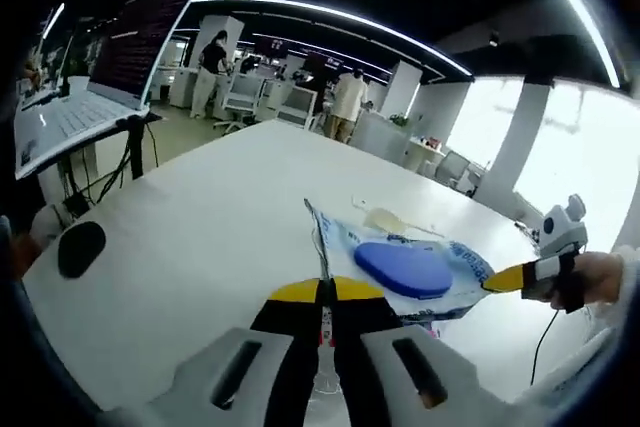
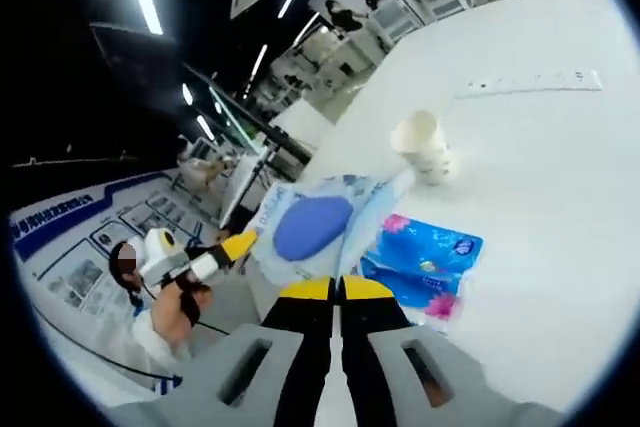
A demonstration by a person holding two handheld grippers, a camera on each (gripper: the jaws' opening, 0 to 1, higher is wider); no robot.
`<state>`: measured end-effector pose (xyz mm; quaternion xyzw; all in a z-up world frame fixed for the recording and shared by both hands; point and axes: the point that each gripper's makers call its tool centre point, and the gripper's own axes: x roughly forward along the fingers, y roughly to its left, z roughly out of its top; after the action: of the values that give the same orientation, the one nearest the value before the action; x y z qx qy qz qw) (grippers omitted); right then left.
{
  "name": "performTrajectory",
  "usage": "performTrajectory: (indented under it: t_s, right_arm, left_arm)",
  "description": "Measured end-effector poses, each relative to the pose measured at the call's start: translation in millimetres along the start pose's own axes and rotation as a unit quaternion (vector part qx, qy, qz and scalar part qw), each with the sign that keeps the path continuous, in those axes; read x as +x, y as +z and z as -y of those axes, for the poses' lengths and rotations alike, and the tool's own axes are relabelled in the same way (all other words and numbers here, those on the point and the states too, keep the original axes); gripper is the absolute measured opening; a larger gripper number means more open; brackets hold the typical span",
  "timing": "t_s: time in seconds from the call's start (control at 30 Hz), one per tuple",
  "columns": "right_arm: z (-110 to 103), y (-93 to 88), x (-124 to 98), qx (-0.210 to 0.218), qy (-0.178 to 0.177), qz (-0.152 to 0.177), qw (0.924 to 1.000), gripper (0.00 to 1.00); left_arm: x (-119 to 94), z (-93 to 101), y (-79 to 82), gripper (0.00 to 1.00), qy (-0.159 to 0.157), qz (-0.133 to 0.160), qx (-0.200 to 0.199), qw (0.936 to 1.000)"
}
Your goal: Arrange the tabletop items into an orderly group along one side of the table until the central work area is clear of visible clutter.
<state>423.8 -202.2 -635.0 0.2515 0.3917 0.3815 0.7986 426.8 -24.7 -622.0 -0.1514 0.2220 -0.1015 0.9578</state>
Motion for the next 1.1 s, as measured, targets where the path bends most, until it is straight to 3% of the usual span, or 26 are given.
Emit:
performTrajectory:
  t_s: [0.57, 1.1]
  right_arm:
    - [47.4, 17.0, -56.4, 0.013, -0.061, 0.058, 0.9964, 0.0]
    - [92.0, 36.8, -96.9, 0.008, -0.123, 0.102, 0.9871, 0.0]
  left_arm:
    - [46.9, 69.3, -0.5, 0.0, -0.08, -0.034, 0.055, 0.9947]
    - [91.8, 120.9, -6.9, 0.0, -0.145, -0.079, 0.117, 0.9793]
